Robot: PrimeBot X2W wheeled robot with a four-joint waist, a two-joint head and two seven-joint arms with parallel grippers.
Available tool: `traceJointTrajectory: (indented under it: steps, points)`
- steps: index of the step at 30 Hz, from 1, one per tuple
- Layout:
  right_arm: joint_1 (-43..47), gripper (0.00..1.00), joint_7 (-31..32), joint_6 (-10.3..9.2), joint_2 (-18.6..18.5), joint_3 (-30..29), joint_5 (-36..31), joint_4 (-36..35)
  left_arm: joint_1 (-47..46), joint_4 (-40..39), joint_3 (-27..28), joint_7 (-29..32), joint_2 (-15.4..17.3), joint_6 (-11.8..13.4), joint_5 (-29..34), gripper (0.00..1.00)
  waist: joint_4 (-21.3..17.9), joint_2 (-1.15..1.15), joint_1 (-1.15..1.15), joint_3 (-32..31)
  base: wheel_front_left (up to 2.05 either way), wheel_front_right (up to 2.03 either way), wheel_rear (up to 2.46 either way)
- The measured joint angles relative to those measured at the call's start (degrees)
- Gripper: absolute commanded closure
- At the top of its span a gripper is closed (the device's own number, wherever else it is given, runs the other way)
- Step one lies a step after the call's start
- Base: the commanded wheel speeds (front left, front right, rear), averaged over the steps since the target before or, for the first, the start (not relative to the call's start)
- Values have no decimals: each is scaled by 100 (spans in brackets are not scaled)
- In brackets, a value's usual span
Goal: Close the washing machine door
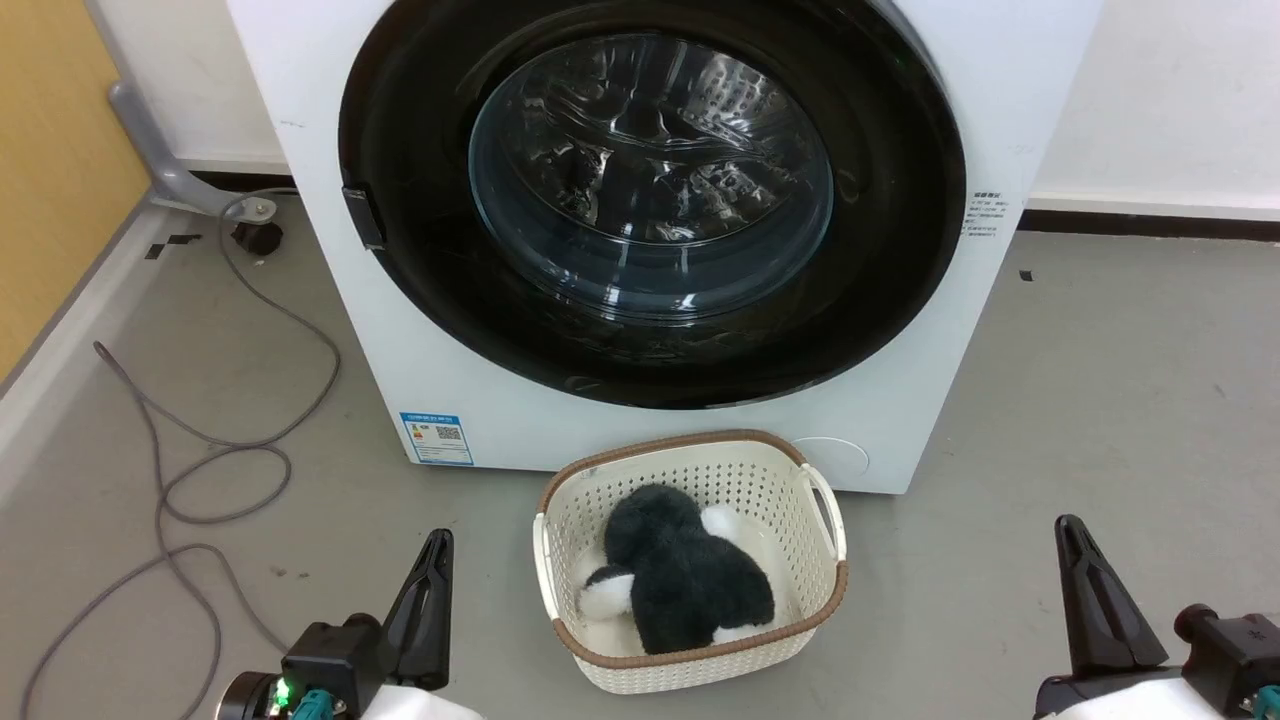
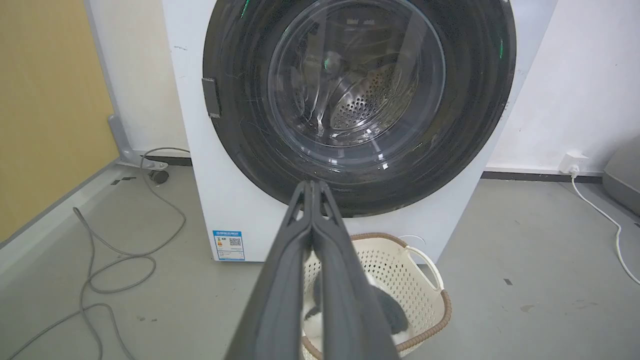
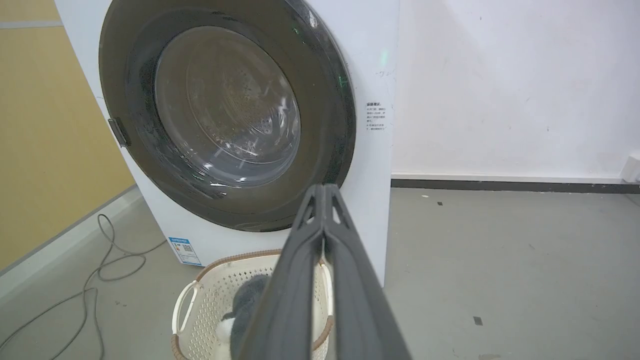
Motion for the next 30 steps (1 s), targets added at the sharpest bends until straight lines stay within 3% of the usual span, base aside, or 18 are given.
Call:
traceJointTrajectory:
  steps: [30]
  points:
    - [-115, 100, 280, 0, 1, 94, -253, 48, -66, -122, 145, 355, 1, 97, 211, 100, -79, 0, 0, 10, 0, 0, 0]
